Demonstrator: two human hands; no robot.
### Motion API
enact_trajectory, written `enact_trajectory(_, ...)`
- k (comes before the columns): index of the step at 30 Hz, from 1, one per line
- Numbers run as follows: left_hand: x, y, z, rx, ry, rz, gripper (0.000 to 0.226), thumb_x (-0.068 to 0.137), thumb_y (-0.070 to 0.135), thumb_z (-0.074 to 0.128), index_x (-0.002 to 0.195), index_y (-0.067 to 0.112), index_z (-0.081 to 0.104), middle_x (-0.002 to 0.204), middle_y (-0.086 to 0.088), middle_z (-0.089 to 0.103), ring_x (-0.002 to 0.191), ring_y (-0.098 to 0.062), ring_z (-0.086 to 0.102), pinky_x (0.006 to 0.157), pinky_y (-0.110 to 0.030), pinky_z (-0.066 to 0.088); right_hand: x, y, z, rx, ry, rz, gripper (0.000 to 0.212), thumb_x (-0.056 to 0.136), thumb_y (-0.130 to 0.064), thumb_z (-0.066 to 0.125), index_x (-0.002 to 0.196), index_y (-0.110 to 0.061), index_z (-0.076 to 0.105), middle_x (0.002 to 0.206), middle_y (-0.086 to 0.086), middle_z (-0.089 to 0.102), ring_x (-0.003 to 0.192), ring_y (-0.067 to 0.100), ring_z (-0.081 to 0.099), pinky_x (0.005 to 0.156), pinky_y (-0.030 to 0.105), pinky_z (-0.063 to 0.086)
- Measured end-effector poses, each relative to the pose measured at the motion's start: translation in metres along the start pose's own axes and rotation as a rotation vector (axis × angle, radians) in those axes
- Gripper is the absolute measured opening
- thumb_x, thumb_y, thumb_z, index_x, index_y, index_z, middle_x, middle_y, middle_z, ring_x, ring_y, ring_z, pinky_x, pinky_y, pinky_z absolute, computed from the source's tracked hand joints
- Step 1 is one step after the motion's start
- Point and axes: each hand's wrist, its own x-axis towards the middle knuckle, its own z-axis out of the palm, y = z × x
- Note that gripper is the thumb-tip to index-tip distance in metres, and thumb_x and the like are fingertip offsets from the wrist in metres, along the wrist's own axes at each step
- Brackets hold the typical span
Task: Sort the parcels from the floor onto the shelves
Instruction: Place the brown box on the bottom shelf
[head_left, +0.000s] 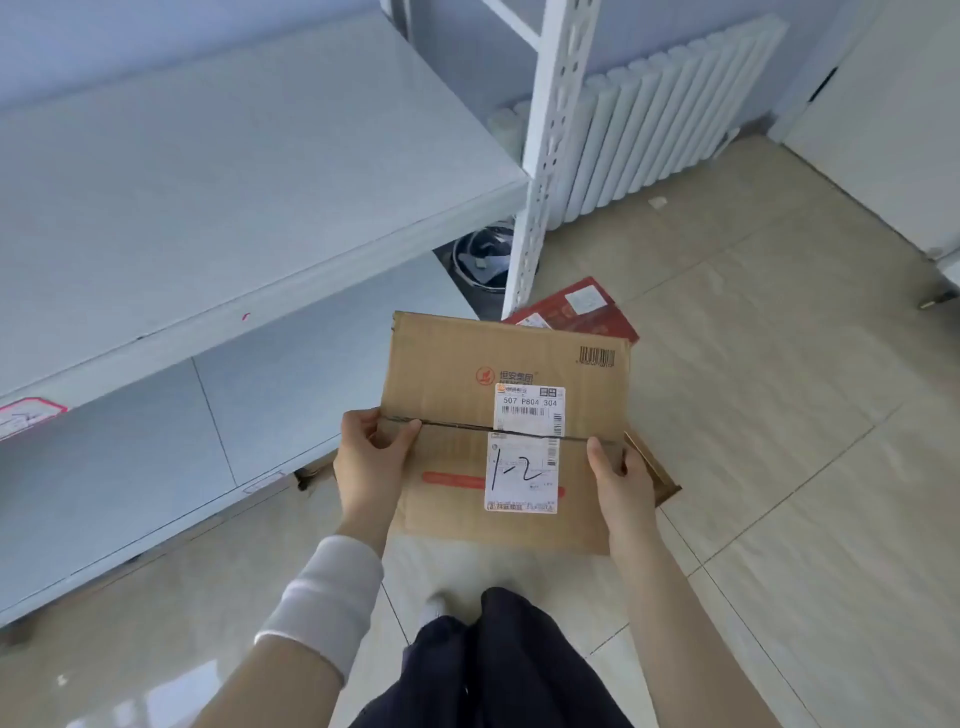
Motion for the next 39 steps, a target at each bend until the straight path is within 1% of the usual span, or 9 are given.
enact_trajectory(7, -0.012, -0.004, -0.064, -0.114, 0.183, 0.016, 0.039, 0.078, 0.029, 0.073, 0.107, 0.023, 0.047, 0.103, 0.009, 0.056, 0.096, -0.012, 0.054, 0.08, -0.026, 0.04, -0.027, -0.021, 0.042, -0.007, -0.141, -0.09, 0.046, 0.09, -0.045, 0.053, 0.129, -0.02, 0.048, 0.11, -0.003, 0.057, 0.092, 0.015, 0.053, 0.079, 0.032, 0.039)
enact_trajectory(11, -0.023, 0.005, -0.082, -0.184, 0.258, 0.034, 0.053, 0.078, 0.029, 0.074, 0.125, 0.023, 0.049, 0.11, 0.011, 0.055, 0.1, -0.01, 0.053, 0.092, -0.029, 0.043, -0.037, -0.042, 0.045, 0.01, -0.226, -0.151, 0.032, 0.09, -0.043, 0.054, 0.117, -0.026, 0.051, 0.097, -0.009, 0.059, 0.085, 0.008, 0.056, 0.067, 0.03, 0.044)
enact_trajectory(14, -0.028, 0.019, -0.086, -0.215, 0.328, 0.078, 0.055, 0.079, 0.028, 0.072, 0.13, 0.023, 0.052, 0.11, 0.011, 0.056, 0.102, -0.008, 0.053, 0.093, -0.027, 0.043, -0.034, -0.064, 0.047, 0.001, -0.283, -0.207, 0.026, 0.089, -0.045, 0.055, 0.11, -0.031, 0.05, 0.108, -0.003, 0.061, 0.095, 0.017, 0.059, 0.077, 0.036, 0.05)
enact_trajectory(18, -0.031, 0.044, -0.087, -0.28, 0.407, 0.152, 0.046, 0.081, 0.024, 0.071, 0.124, 0.024, 0.055, 0.106, 0.009, 0.059, 0.097, -0.006, 0.054, 0.079, -0.018, 0.04, -0.028, -0.103, 0.047, 0.001, -0.349, -0.313, 0.018, 0.087, -0.043, 0.058, 0.102, -0.033, 0.055, 0.107, -0.004, 0.063, 0.104, 0.02, 0.059, 0.093, 0.048, 0.049)
enact_trajectory(25, -0.012, 0.086, -0.101, -0.381, 0.472, 0.271, 0.041, 0.082, 0.021, 0.07, 0.12, 0.022, 0.055, 0.1, 0.014, 0.06, 0.088, 0.006, 0.056, 0.071, -0.004, 0.041, -0.024, -0.169, 0.064, 0.054, -0.428, -0.479, 0.033, 0.086, -0.044, 0.06, 0.115, -0.029, 0.056, 0.107, -0.006, 0.065, 0.101, 0.018, 0.062, 0.09, 0.05, 0.052)
enact_trajectory(28, 0.006, 0.103, -0.11, -0.419, 0.473, 0.318, 0.037, 0.082, 0.02, 0.071, 0.115, 0.024, 0.055, 0.104, 0.012, 0.063, 0.095, -0.004, 0.06, 0.076, -0.011, 0.043, -0.021, -0.197, 0.08, 0.069, -0.445, -0.538, 0.034, 0.087, -0.039, 0.061, 0.116, -0.023, 0.057, 0.107, -0.004, 0.065, 0.102, 0.018, 0.062, 0.092, 0.049, 0.051)
enact_trajectory(31, 0.031, 0.12, -0.117, -0.436, 0.46, 0.347, 0.034, 0.082, 0.019, 0.07, 0.112, 0.024, 0.054, 0.1, 0.02, 0.061, 0.099, -0.007, 0.061, 0.08, -0.018, 0.045, -0.011, -0.223, 0.096, 0.057, -0.446, -0.609, 0.034, 0.087, -0.036, 0.062, 0.117, -0.021, 0.057, 0.105, -0.006, 0.066, 0.103, 0.018, 0.062, 0.09, 0.041, 0.052)
enact_trajectory(36, 0.087, 0.144, -0.125, -0.427, 0.427, 0.396, 0.033, 0.081, 0.017, 0.071, 0.106, 0.022, 0.051, 0.096, 0.024, 0.059, 0.104, -0.007, 0.061, 0.086, -0.024, 0.046, 0.011, -0.27, 0.131, 0.05, -0.48, -0.703, 0.035, 0.09, -0.025, 0.06, 0.121, -0.009, 0.054, 0.106, -0.002, 0.064, 0.091, 0.005, 0.061, 0.054, 0.004, 0.045)
enact_trajectory(39, 0.122, 0.155, -0.126, -0.434, 0.399, 0.415, 0.03, 0.081, 0.015, 0.07, 0.098, 0.025, 0.048, 0.097, 0.024, 0.058, 0.102, -0.007, 0.061, 0.078, -0.016, 0.046, 0.03, -0.291, 0.154, 0.027, -0.508, -0.732, 0.033, 0.09, -0.019, 0.06, 0.119, -0.005, 0.053, 0.107, 0.0, 0.064, 0.09, 0.001, 0.06, 0.058, 0.003, 0.045)
